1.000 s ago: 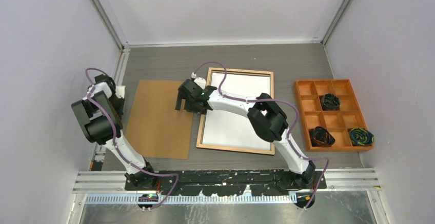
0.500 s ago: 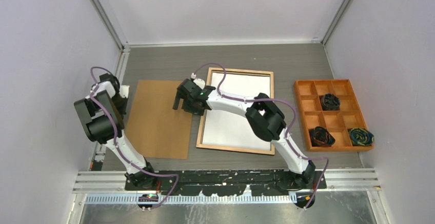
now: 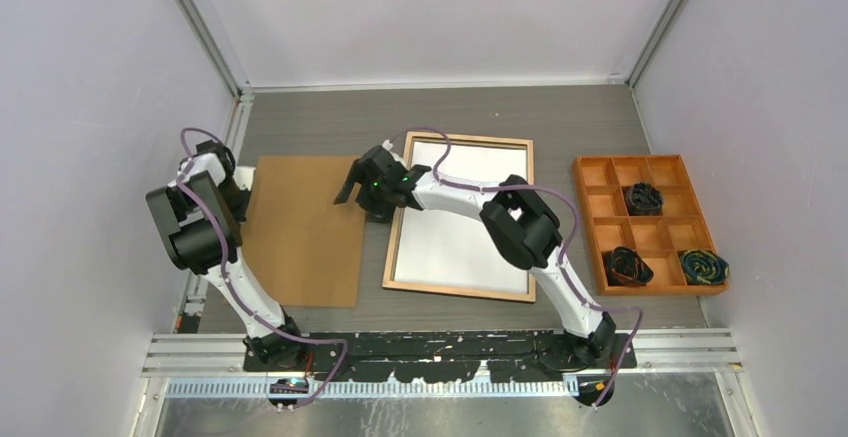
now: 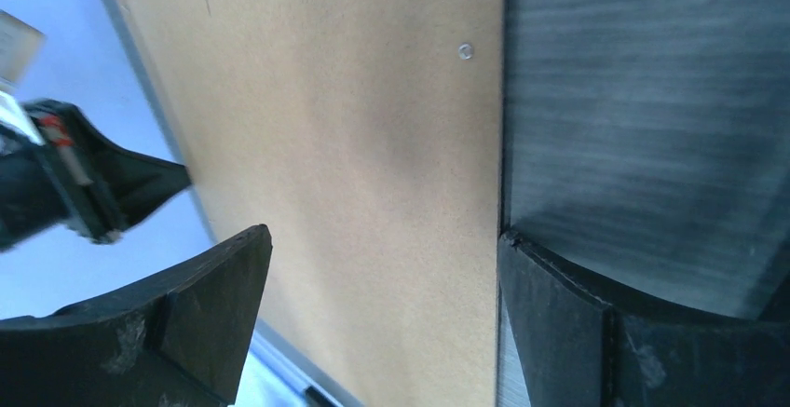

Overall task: Put the photo into the frame
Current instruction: Turn over the photo frame item at the center of the board.

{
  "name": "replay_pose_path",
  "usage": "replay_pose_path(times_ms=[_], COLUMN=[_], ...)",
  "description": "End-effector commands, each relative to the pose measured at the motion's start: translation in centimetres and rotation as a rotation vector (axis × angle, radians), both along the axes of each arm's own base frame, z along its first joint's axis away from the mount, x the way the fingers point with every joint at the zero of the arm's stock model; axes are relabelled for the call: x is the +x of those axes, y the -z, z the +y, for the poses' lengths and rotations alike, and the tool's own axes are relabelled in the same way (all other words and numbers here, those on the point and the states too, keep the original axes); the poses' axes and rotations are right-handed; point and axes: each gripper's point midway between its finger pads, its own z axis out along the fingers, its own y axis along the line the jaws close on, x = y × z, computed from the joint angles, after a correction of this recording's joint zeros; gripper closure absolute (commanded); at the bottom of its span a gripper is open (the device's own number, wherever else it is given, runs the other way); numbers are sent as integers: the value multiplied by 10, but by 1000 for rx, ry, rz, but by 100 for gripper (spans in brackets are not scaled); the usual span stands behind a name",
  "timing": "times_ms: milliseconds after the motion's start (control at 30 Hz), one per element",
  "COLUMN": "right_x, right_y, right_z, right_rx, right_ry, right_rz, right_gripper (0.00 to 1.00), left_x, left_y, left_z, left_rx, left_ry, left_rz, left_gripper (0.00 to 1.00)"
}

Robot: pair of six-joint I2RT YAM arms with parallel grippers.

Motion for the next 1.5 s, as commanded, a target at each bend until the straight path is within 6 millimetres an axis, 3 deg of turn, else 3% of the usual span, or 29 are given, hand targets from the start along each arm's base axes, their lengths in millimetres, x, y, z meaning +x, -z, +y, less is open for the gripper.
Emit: replay_pose_path(times_ms=[0, 267, 467, 533, 667, 800, 1100, 1200, 1267, 1467], right_x=[10, 11, -7, -11, -19, -22, -26, -26, -27, -18], right_y=[-82, -167, -240, -252, -247, -226, -216, -209, -205, -197], right_z=[33, 39, 35, 30, 27, 26, 18, 9, 1, -12], right_rx=[382, 673, 1033, 1095, 1050, 1003, 914, 792, 698, 555], right_ry=[-13, -65, -120, -132, -144, -132, -110, -95, -84, -62], right_rz=[-5, -48, 20, 29, 28, 72, 37, -16, -35, -31], right_gripper=[6, 9, 10, 11, 11, 11, 16, 31, 48, 98], left_x=[-3, -3, -1, -1, -2, -2, -3, 0, 5, 30], left_y=[28, 24, 20, 20, 21, 18, 10, 1, -12, -80], left_z=[-55, -59, -61, -62, -64, -68, -74, -77, -84, -117], left_rx=[-273, -281, -279, -278, -279, -290, -303, -318, -341, -384], left_ry=[35, 75, 96, 96, 96, 97, 113, 117, 128, 242], left_rz=[59, 85, 89, 91, 91, 82, 63, 46, 12, -169], left_gripper=[99, 99, 99, 99, 99, 100, 99, 99, 96, 79])
